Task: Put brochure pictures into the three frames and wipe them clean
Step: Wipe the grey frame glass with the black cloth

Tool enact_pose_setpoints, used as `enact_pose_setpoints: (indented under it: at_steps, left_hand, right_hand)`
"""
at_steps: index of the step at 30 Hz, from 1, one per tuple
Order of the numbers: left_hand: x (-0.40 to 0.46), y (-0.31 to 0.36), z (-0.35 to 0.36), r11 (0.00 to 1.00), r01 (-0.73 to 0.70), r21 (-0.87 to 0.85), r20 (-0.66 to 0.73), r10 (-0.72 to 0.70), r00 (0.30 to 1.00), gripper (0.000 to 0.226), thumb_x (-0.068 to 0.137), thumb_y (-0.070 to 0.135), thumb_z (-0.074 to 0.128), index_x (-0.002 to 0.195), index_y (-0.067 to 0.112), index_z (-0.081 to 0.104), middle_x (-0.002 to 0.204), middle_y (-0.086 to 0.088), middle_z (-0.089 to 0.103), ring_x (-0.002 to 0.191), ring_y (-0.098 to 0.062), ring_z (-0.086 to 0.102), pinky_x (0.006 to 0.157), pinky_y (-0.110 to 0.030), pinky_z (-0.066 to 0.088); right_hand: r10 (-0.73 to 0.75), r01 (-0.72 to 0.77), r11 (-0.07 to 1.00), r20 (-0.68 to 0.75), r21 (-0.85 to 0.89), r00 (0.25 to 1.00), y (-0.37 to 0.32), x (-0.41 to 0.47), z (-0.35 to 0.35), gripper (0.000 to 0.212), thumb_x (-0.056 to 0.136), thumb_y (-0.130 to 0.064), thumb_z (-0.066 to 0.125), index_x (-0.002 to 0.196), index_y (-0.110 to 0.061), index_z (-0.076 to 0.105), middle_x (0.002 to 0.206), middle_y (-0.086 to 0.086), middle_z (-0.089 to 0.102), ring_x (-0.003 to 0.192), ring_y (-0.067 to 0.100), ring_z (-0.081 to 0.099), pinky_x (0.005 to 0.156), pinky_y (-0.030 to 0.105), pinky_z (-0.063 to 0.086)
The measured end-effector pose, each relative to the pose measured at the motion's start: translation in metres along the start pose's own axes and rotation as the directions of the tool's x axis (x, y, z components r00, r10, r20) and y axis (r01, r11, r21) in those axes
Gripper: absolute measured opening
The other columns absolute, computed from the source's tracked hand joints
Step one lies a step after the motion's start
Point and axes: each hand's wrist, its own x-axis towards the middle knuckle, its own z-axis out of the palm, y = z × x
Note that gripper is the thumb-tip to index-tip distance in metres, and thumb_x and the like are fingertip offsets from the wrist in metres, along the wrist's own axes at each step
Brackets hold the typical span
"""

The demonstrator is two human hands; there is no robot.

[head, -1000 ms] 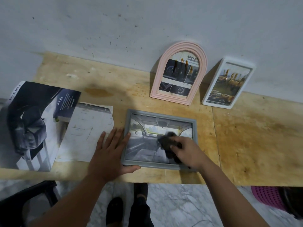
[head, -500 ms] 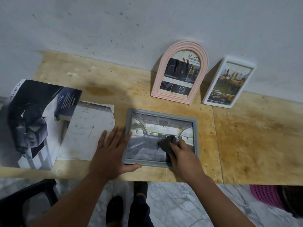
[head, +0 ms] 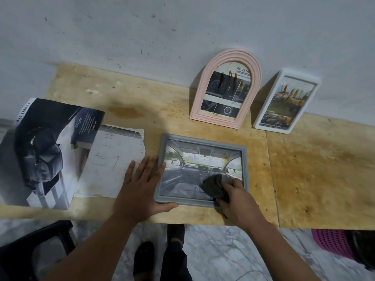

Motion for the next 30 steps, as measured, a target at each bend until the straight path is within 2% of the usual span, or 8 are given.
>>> enact_pose_setpoints:
  at_steps: [3,5,9,12,15,21,25,30]
  left_hand:
    - [0.0,0.0,0.0,1.0,-0.001,0.011,0.006,0.001,1.0,0.121,0.07,0.099,0.044,0.159,0.017,0.036,0.169,-0.012,0.024,0.158,-0.03,0.018,0.123,-0.062,0.02]
    - [0.0,0.0,0.0,1.0,-0.01,0.016,0.005,0.01,1.0,0.121,0.071,0.099,0.044,0.159,0.016,0.036,0.169,-0.012,0.024,0.158,-0.031,0.018,0.123,-0.062,0.02]
    - [0.0,0.0,0.001,1.0,-0.011,0.016,0.001,0.011,1.0,0.121,0.071,0.098,0.045,0.159,0.016,0.036,0.169,-0.013,0.025,0.158,-0.031,0.019,0.123,-0.062,0.021]
    - [0.001,0.0,0.001,1.0,0.0,0.017,0.033,0.0,0.999,0.122,0.07,0.1,0.042,0.16,0.017,0.034,0.17,-0.012,0.022,0.159,-0.031,0.017,0.124,-0.062,0.019]
    - [0.001,0.0,0.001,1.0,0.006,0.019,0.035,-0.006,0.999,0.123,0.07,0.1,0.042,0.16,0.017,0.034,0.17,-0.012,0.022,0.159,-0.03,0.016,0.124,-0.062,0.019]
    - [0.001,0.0,0.003,1.0,-0.007,0.012,-0.025,0.007,1.0,0.122,0.069,0.098,0.048,0.158,0.015,0.038,0.168,-0.013,0.027,0.157,-0.032,0.022,0.123,-0.063,0.022]
    - [0.001,0.0,0.002,1.0,0.001,0.011,-0.014,-0.001,1.0,0.122,0.068,0.098,0.049,0.158,0.016,0.038,0.168,-0.013,0.027,0.157,-0.031,0.022,0.123,-0.062,0.021]
    - [0.001,0.001,0.0,1.0,0.018,0.013,0.02,-0.018,1.0,0.123,0.068,0.099,0.046,0.159,0.017,0.036,0.169,-0.012,0.025,0.158,-0.03,0.02,0.124,-0.062,0.02]
  right_hand:
    - [0.034,-0.058,0.961,0.095,0.27,0.995,0.003,0.009,-0.021,0.028,0.093,-0.014,0.063,0.112,-0.032,0.07,0.109,-0.002,0.073,0.088,0.017,0.072,0.081,0.041,0.06]
    - [0.103,-0.107,0.913,0.032,0.395,0.994,0.01,0.024,-0.039,0.032,0.093,-0.006,0.06,0.112,-0.03,0.071,0.1,0.0,0.076,0.088,0.02,0.073,0.08,0.041,0.06]
    - [0.198,-0.124,0.951,-0.252,0.282,0.947,0.02,0.061,-0.05,0.051,0.095,-0.011,0.058,0.144,-0.02,0.053,0.122,0.015,0.063,0.099,0.038,0.064,0.08,0.035,0.05]
    - [0.164,-0.134,0.98,-0.22,0.147,0.962,0.015,0.074,-0.039,0.061,0.097,-0.036,0.064,0.151,-0.017,0.043,0.133,0.016,0.048,0.103,0.04,0.061,0.089,0.043,0.053]
    - [0.134,-0.118,0.99,-0.239,0.078,0.962,0.012,0.07,-0.026,0.069,0.097,-0.059,0.056,0.148,-0.014,0.048,0.137,0.014,0.047,0.108,0.038,0.062,0.09,0.043,0.053]
    - [-0.032,0.002,0.991,-0.221,-0.136,0.975,0.008,0.032,-0.008,0.048,0.104,-0.04,0.05,0.145,-0.016,0.053,0.119,0.011,0.055,0.084,0.035,0.066,0.069,0.039,0.054]
    - [-0.063,0.063,0.998,-0.129,-0.01,0.99,0.014,0.031,-0.022,0.035,0.101,-0.04,0.056,0.126,-0.019,0.069,0.099,0.005,0.058,0.081,0.025,0.06,0.066,0.032,0.043]
    - [0.04,-0.034,0.999,-0.372,0.022,0.927,0.016,0.065,-0.045,0.034,0.1,-0.036,0.058,0.124,-0.014,0.068,0.111,0.012,0.061,0.088,0.035,0.064,0.072,0.036,0.051]
